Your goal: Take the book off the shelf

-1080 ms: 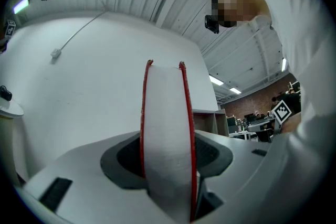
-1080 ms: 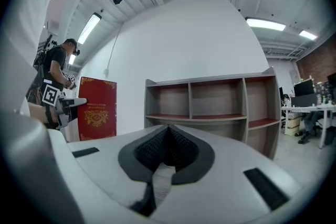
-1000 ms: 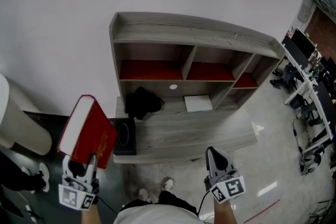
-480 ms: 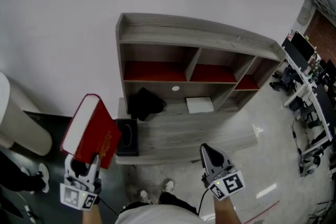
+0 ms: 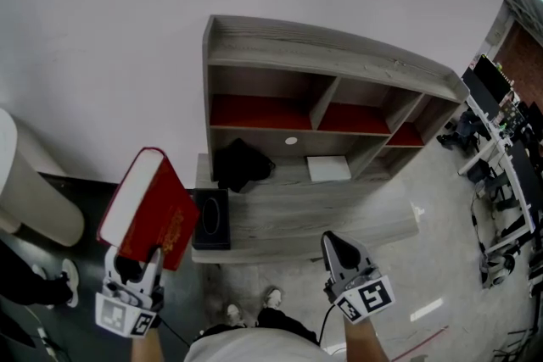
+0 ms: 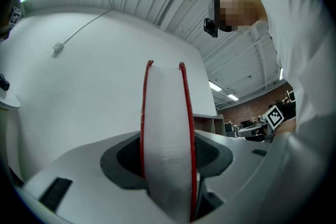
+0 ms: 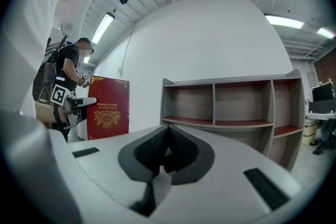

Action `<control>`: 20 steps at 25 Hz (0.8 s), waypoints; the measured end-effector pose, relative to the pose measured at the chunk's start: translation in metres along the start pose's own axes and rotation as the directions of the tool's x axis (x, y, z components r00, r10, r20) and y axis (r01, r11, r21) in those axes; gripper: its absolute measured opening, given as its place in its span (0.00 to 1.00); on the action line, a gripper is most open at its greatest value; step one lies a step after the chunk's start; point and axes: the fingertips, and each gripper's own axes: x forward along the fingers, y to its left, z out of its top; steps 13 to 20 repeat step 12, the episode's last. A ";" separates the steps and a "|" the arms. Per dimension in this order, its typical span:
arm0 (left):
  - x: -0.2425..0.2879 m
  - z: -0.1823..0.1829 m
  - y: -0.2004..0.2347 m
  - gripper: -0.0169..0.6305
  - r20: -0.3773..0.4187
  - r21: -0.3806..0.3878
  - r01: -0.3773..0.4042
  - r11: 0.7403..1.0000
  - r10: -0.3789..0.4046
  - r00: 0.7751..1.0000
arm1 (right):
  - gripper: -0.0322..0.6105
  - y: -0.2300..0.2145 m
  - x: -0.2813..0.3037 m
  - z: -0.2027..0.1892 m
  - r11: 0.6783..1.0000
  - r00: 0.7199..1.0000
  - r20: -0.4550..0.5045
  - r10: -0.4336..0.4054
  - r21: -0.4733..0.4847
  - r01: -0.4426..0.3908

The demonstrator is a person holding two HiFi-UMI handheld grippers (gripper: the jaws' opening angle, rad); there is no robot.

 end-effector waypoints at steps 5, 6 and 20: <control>-0.001 -0.006 0.007 0.39 0.011 -0.017 -0.002 1.000 0.002 1.000 | 0.09 0.005 0.007 -0.002 1.000 1.000 -0.001 0.009 -0.016 -0.009; -0.001 -0.007 0.008 0.39 0.014 -0.022 -0.003 1.000 0.003 1.000 | 0.09 0.006 0.008 -0.003 1.000 1.000 -0.002 0.009 -0.017 -0.009; -0.002 -0.008 0.010 0.39 0.018 -0.042 0.010 0.999 -0.009 1.000 | 0.09 0.010 0.015 -0.003 1.000 1.000 -0.003 0.009 -0.014 -0.009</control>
